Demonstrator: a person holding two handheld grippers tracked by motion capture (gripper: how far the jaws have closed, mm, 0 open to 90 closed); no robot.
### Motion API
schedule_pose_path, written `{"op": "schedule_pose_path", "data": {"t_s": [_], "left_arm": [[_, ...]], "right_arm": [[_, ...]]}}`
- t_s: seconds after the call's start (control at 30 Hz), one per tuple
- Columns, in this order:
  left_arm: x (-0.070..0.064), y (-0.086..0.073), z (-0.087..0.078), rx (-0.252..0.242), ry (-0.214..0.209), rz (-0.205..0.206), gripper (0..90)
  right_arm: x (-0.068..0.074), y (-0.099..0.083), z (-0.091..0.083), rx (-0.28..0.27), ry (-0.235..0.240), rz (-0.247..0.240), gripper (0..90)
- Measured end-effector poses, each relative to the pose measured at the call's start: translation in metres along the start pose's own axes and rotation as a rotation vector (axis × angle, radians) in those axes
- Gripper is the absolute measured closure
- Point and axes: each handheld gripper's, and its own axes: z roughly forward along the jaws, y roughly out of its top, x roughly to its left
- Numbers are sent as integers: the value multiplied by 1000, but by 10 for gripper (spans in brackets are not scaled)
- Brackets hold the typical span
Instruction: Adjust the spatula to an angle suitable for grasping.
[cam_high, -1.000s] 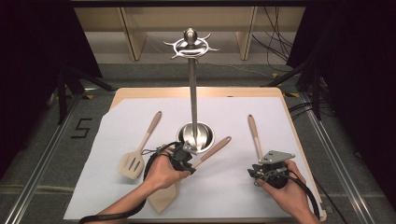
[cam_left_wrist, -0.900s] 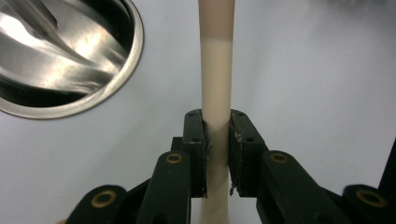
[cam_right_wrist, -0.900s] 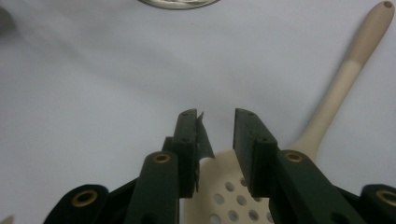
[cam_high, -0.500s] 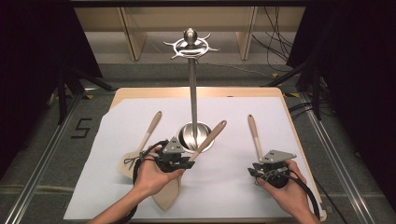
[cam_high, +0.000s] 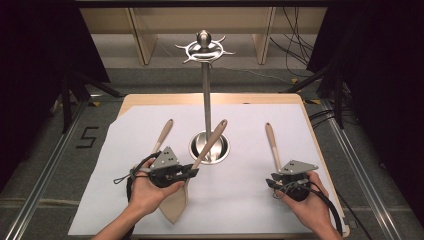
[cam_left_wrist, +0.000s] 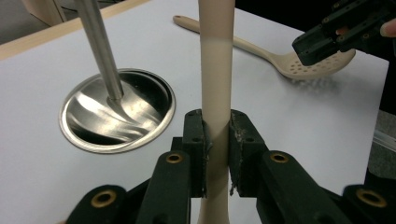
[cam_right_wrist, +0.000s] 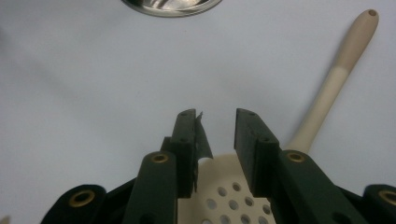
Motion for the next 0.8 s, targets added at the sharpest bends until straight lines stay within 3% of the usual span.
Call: {"op": "schedule_pose_path", "data": {"t_s": [0.3,0.33,0.5,0.63,0.67,0.73,0.8], "left_arm": [[2,-3,-8,-78,9,-14,778],[3,-3,-9,-94,7,-21,778],[4,-3,-12,-127,9,-34,778],[4,-3,-16,-151,24,-41,778],[5,-4,-17,-157,25,-52,778],[7,-4,-18,-171,24,-55,778],[9,-5,-19,-189,22,-63,778]], "right_arm": [[0,0,0,-3,-3,-5,697],[2,0,-1,0,2,28,697],[-2,0,1,-26,-10,-18,696],[1,1,0,-13,5,13,695],[0,2,1,-27,-11,-19,695],[2,3,0,-11,2,9,694],[3,2,1,-19,2,6,694]]}}
